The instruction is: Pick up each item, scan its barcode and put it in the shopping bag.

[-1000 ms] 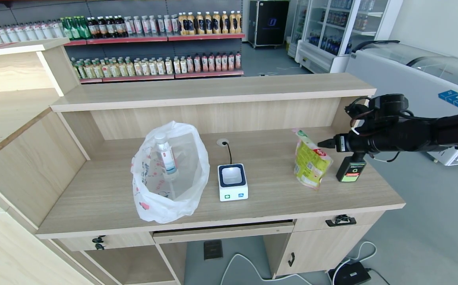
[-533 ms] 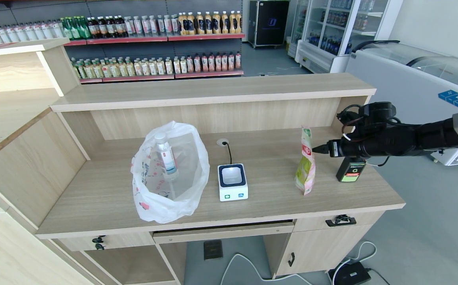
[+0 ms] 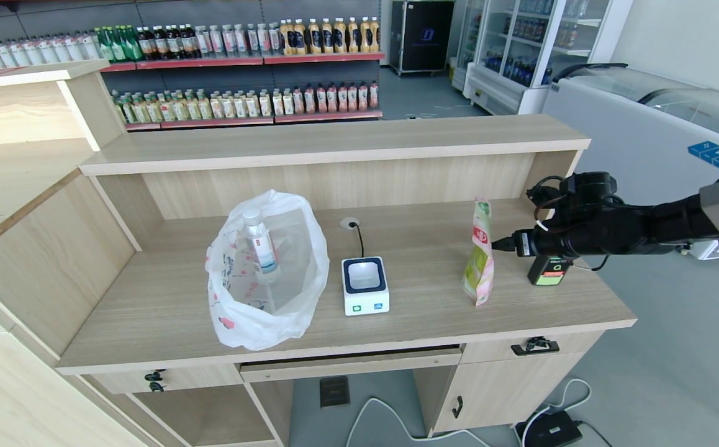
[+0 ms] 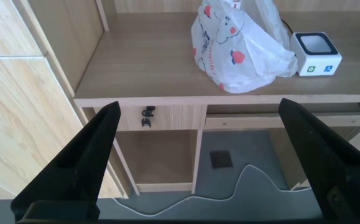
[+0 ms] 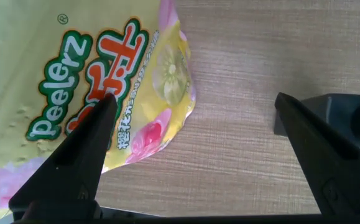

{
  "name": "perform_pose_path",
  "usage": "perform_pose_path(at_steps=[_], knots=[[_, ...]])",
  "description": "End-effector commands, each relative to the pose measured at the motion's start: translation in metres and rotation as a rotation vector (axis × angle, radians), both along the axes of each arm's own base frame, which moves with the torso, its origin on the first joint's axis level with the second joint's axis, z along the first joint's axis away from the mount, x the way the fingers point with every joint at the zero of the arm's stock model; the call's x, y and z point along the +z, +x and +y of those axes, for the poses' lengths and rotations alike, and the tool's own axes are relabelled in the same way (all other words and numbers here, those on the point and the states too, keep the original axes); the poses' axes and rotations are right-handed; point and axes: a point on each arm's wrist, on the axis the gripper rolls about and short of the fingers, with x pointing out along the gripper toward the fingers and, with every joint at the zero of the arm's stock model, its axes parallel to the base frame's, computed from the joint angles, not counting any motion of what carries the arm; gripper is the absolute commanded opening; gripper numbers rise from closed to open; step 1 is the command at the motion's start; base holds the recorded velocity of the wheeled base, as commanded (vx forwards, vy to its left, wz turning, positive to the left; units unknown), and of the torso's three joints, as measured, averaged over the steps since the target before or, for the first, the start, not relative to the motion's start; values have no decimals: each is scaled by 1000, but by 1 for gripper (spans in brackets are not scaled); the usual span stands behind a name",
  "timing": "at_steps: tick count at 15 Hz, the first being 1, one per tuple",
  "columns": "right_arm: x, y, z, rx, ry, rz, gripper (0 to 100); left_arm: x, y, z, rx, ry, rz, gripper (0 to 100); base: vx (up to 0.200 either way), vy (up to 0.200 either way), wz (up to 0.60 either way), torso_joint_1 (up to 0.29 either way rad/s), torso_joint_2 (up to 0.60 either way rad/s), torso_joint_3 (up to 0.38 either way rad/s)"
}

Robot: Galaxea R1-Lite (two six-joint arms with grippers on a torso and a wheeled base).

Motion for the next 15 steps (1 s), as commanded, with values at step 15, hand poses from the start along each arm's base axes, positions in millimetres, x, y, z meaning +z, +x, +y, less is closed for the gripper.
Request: perform_pose_path(at_steps=[15], knots=[[48, 11, 62, -38, 381, -90, 100, 0, 0, 0, 1, 0, 0, 100, 0, 0, 0, 0, 0, 0]])
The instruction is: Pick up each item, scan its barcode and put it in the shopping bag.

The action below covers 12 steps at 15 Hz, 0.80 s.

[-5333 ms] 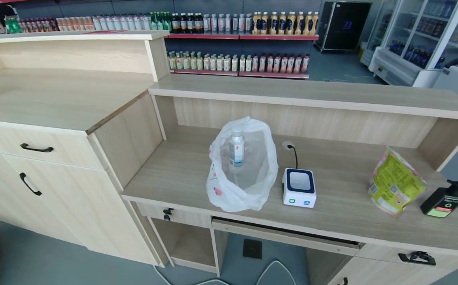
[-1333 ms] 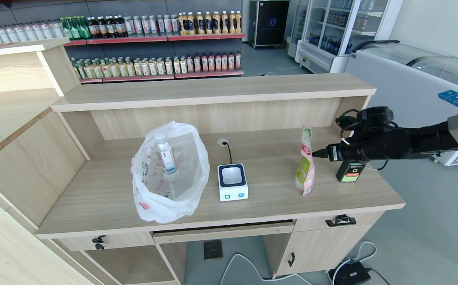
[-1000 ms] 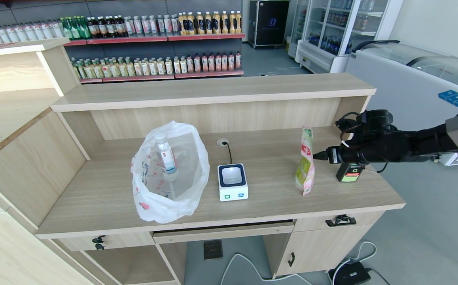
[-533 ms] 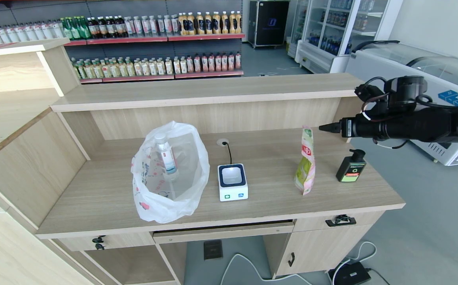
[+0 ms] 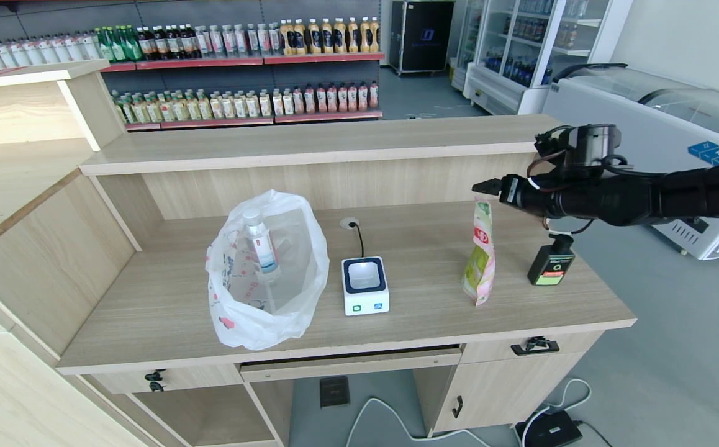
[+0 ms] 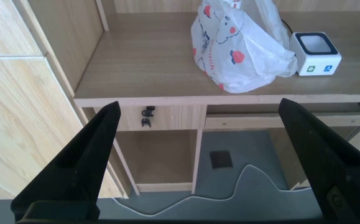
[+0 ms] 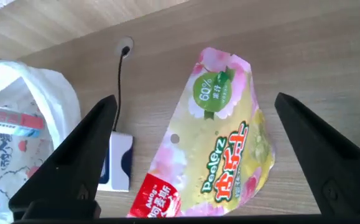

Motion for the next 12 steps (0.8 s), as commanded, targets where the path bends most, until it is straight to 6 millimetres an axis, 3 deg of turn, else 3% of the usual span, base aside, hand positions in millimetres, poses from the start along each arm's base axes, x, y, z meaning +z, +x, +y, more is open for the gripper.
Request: perform_pose_path(at_steps=[1, 6, 12], knots=[[-30, 12, 24, 7, 11, 63, 100, 0, 0, 0, 1, 0, 0, 100, 0, 0, 0, 0, 0, 0], [-68, 13, 35, -111, -37, 166, 100, 0, 0, 0, 1, 0, 0, 100, 0, 0, 0, 0, 0, 0], [-90, 14, 32, -159, -71, 216, 100, 0, 0, 0, 1, -2, 0, 100, 0, 0, 0, 0, 0, 0]])
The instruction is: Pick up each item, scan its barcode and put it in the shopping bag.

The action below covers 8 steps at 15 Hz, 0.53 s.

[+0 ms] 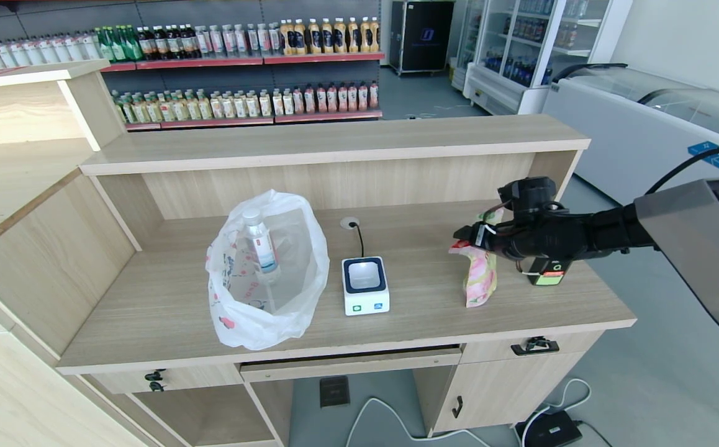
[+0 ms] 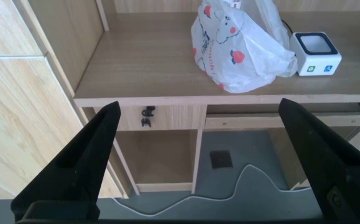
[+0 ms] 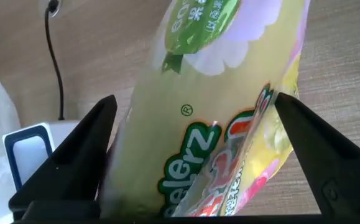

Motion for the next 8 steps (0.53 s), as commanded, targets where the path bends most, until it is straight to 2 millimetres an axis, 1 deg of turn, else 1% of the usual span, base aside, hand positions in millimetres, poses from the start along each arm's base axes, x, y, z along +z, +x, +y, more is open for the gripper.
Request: perform_pose_path(at_steps=[1, 5, 6, 8], knots=[[-9, 0, 1, -6, -8, 23, 100, 0, 0, 0, 1, -2, 0, 100, 0, 0, 0, 0, 0, 0], [-19, -2, -1, -42, -37, 49, 100, 0, 0, 0, 1, 0, 0, 100, 0, 0, 0, 0, 0, 0], [-21, -3, -1, -52, -47, 52, 0, 0, 0, 0, 1, -2, 0, 100, 0, 0, 0, 0, 0, 0], [-22, -4, -2, -61, -54, 57, 0, 0, 0, 0, 1, 0, 0, 100, 0, 0, 0, 0, 0, 0]])
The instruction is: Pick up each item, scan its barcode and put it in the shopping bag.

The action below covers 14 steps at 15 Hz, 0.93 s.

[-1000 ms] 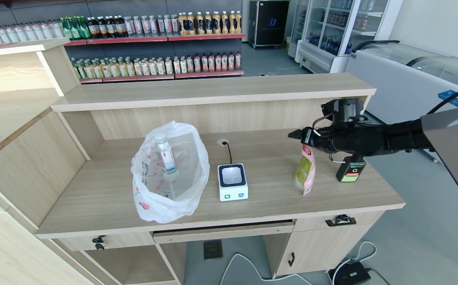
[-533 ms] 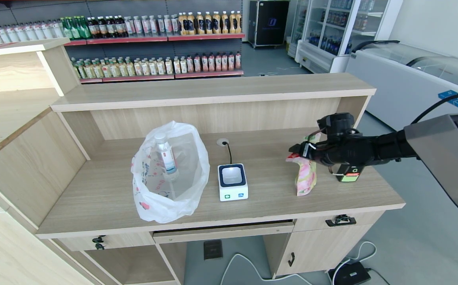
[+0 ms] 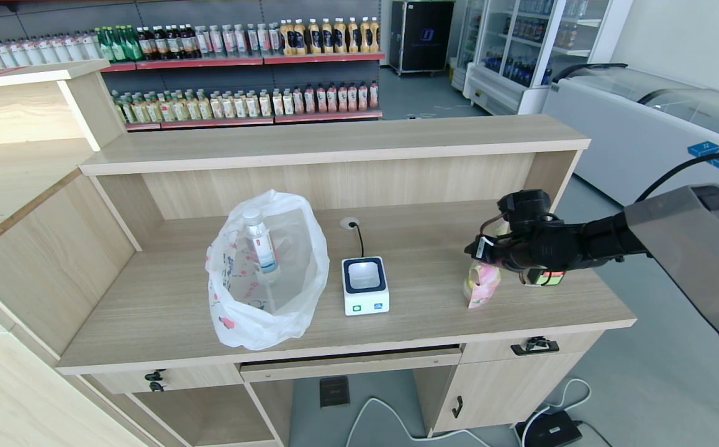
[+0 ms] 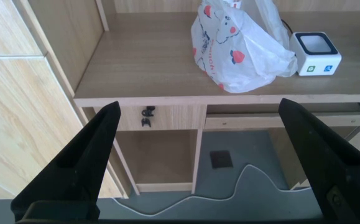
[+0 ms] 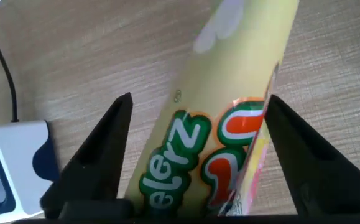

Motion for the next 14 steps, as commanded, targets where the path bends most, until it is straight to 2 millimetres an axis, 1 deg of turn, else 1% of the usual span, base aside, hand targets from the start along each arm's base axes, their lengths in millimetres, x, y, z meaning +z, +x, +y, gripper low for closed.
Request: perform_pose_path(at_steps=[1, 3, 6, 7, 8, 9, 10, 11, 12, 13, 14], knots=[[-2, -1, 0, -3, -5, 7, 0, 0, 0, 0, 1, 0, 0, 100, 0, 0, 0, 0, 0, 0], [-4, -2, 0, -30, -26, 12, 0, 0, 0, 0, 0, 0, 0, 100, 0, 0, 0, 0, 0, 0], [4, -4, -1, -41, -34, -5, 0, 0, 0, 0, 0, 0, 0, 100, 0, 0, 0, 0, 0, 0], [29, -9, -1, -32, -30, -63, 0, 0, 0, 0, 0, 0, 0, 100, 0, 0, 0, 0, 0, 0], [58, -18, -1, -13, -26, -125, 0, 0, 0, 0, 0, 0, 0, 100, 0, 0, 0, 0, 0, 0], [89, -31, 1, 22, -13, -189, 0, 0, 0, 0, 1, 0, 0, 100, 0, 0, 0, 0, 0, 0], [130, -56, 2, 98, 20, -270, 0, 0, 0, 0, 1, 0, 0, 100, 0, 0, 0, 0, 0, 0], [166, -83, -1, 196, 26, -353, 0, 0, 0, 0, 0, 0, 0, 100, 0, 0, 0, 0, 0, 0], [197, -109, -4, 274, 4, -438, 0, 0, 0, 0, 0, 0, 0, 100, 0, 0, 0, 0, 0, 0], [214, -129, -7, 326, -7, -489, 0, 0, 0, 0, 0, 0, 0, 100, 0, 0, 0, 0, 0, 0], [242, -174, -14, 491, -46, -605, 0, 0, 0, 0, 0, 0, 0, 100, 0, 0, 0, 0, 0, 0]])
